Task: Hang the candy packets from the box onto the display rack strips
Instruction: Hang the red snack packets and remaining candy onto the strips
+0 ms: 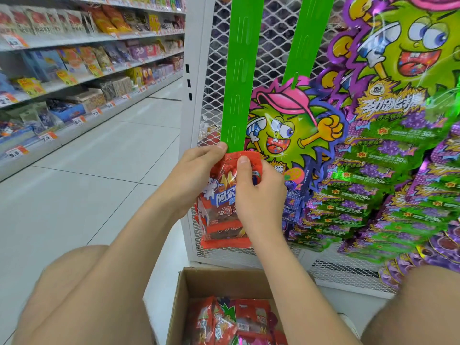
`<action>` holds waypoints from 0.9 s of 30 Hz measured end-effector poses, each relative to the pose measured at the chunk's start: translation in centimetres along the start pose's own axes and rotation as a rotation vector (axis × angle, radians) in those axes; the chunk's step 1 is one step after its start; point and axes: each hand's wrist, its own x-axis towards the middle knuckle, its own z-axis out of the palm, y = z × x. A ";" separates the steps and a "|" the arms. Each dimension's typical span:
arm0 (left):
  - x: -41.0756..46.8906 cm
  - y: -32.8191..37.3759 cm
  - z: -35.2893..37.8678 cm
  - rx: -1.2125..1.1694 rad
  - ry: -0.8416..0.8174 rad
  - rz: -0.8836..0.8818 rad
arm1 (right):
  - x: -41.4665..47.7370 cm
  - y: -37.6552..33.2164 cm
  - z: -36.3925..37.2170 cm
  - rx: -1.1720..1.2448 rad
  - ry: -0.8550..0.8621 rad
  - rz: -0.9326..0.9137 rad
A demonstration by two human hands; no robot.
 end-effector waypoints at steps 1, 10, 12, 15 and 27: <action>0.0 -0.1 -0.1 0.021 0.001 0.012 | 0.0 0.2 0.1 -0.018 0.004 0.003; 0.2 -1.9 -0.9 0.427 0.118 0.276 | -0.4 2.5 -0.7 -0.265 -0.048 -0.048; 0.1 -2.7 -0.9 0.560 0.206 0.387 | -0.6 2.7 -1.0 -0.251 -0.008 -0.107; -1.0 -4.6 0.1 0.678 0.346 0.487 | -1.6 3.4 -1.9 -0.246 0.071 -0.173; -4.3 -17.5 1.2 1.346 -0.681 -0.110 | -15.7 25.1 -2.5 -0.602 -0.948 0.498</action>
